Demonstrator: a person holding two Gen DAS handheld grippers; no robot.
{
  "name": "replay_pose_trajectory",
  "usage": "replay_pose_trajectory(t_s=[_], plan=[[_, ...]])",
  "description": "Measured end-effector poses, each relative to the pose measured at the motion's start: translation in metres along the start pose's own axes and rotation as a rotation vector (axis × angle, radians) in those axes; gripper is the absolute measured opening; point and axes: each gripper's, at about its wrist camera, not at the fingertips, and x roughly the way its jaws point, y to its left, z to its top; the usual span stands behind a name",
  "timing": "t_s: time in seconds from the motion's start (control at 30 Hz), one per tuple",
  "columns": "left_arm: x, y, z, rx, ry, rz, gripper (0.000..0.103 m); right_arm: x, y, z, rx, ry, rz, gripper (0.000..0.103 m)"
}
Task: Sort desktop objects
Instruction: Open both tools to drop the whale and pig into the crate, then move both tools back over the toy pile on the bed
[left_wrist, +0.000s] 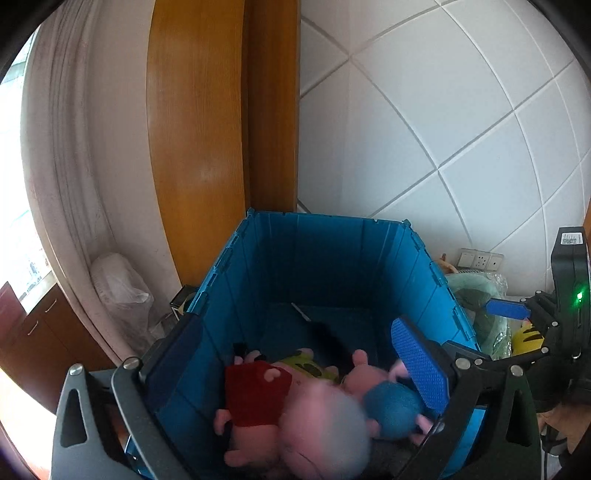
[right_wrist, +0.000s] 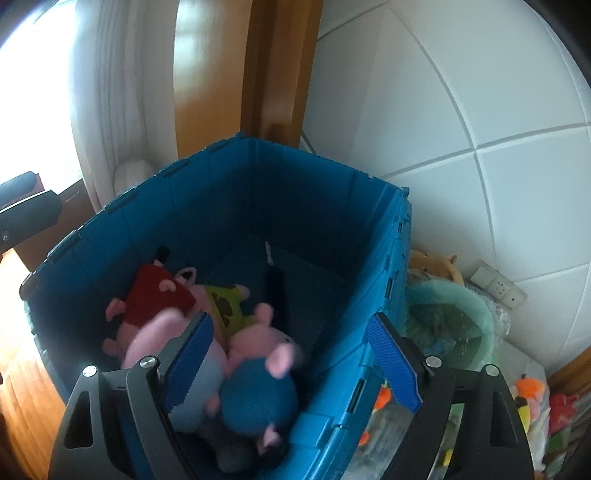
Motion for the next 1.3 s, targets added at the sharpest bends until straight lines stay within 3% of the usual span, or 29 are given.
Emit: replay_pose_trajectory(t_s=[0.33,0.53,0.6,0.77,1.07,1.3], plan=[[-0.015,-0.022,-0.007,0.020,-0.001,-0.034,0.103,-0.013,-0.006,-0.014,0.009,0.001,0.001,0.086],[-0.019,-0.061,-0.020,0.058,0.021,-0.082,0.103,-0.032,-0.025,-0.046,0.048,0.006,0.001,0.087],[-0.020,-0.081,-0.025,0.075,0.028,-0.099,0.103,-0.040,-0.038,-0.062,0.078,0.009,0.005,0.092],[-0.028,-0.149,-0.039,0.134,0.048,-0.151,0.103,-0.063,-0.093,-0.116,0.157,0.015,-0.024,0.092],[-0.025,-0.301,-0.083,0.198,0.110,-0.250,0.103,-0.086,-0.234,-0.245,0.300,0.116,-0.100,0.092],[0.043,-0.370,-0.142,0.155,0.173,-0.179,0.103,-0.095,-0.320,-0.320,0.326,0.187,-0.097,0.092]])
